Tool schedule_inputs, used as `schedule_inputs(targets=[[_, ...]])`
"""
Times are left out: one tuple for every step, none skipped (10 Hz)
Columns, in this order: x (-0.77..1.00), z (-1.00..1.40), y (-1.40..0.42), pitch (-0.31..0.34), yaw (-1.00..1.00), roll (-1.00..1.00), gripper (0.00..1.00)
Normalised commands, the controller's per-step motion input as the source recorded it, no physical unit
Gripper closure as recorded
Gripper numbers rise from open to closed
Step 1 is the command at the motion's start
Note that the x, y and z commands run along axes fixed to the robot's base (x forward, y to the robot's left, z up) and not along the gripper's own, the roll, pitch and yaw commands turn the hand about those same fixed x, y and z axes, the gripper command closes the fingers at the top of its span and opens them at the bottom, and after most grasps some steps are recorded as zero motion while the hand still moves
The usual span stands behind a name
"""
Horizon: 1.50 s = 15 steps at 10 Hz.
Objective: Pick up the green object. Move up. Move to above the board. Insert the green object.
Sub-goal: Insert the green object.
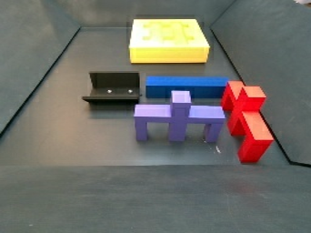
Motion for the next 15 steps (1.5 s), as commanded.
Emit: schedule_inputs(targets=[[-0.29, -0.71, -0.22, -0.11, 0.01, -0.13, 1.0], [-0.26, -0.87, -0.32, -0.169, 0.05, 0.0, 1.0], [-0.26, -0.88, -0.29, -0.17, 0.05, 0.0, 1.0], [-0.24, -0.84, -0.22, -0.207, 0.04, 0.02, 1.0], [-0.19, -0.79, -0.19, -0.243, 0.01, 0.05, 1.0], [-0.19, -0.8, -0.17, -0.239, 0.0, 0.06, 1.0], [0.0, -1.0, -0.07, -0.133, 0.01, 0.0, 1.0], [-0.04, -0.91, -0.01, -0.173, 0.04, 0.0, 1.0], [0.0, -0.88, -0.05, -0.174, 0.07, 0.06, 1.0], [0.03, -0.97, 0.0, -0.134, 0.08, 0.01, 1.0], [0.0, -0.91, -0.05, -0.163, 0.13, 0.04, 1.0], [0.0, -0.83, -0.11, -0.174, 0.14, 0.11, 1.0], [0.0, -0.79, -0.07, -0.146, 0.11, 0.17, 1.0], [0.03, -0.69, -0.05, -0.117, 0.08, 0.26, 1.0], [0.04, -0.41, -0.1, -0.086, 0.04, 0.42, 1.0]])
